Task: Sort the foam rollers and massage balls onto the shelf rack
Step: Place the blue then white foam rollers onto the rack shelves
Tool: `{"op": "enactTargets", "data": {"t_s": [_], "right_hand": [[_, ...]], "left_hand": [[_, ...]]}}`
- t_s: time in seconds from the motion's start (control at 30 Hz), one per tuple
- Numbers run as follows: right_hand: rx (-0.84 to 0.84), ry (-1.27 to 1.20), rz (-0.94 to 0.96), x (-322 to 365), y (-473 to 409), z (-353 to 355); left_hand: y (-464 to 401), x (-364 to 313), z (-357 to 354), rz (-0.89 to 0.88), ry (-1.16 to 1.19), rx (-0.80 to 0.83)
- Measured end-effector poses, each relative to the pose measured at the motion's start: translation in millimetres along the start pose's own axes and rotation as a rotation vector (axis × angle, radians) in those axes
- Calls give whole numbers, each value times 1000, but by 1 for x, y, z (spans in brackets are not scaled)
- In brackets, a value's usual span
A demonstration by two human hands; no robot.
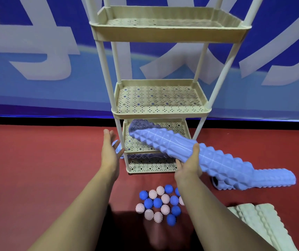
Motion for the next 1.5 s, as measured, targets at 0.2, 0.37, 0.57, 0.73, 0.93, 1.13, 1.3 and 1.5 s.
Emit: {"op": "enactTargets", "data": {"t_s": [0.2, 0.37, 0.57, 0.73, 0.93, 1.13, 1.3, 1.5], "right_hand": [[64, -24, -57, -22, -1, -24], [92, -5, -78, -46, 3, -37], [120, 64, -115, -71, 3, -54], [172, 157, -94, -78, -5, -68], [129, 256, -86, -88, -9, -70], [150, 320, -119, -109, -3, -80], [133, 323, -165, -114, -11, -83], [92, 399, -178, -132, -1, -83]], "left_hand": [[-6, -8, -1, -176, -336, 48], [0, -12, -12, -426, -720, 150], [-1, -6, -11, -523, -990, 160], [-6, -8, -2, -490, -1117, 173], [-12, -10, -8, -466, -1118, 174], [-14, -9, -16, -470, -1094, 157], [-14, -2, -10, -471, -1105, 157], [-18, 2, -9, -459, -1094, 164]]}}
Point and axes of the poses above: each hand's wrist, its own y-axis away from the middle knuckle, its own z-axis out of the back of the hand, x = y × z, the point moved 6 cm from there along -y, towards the middle knuckle, and after that the axes turned 1 degree about -x, right-handed, at the moved point
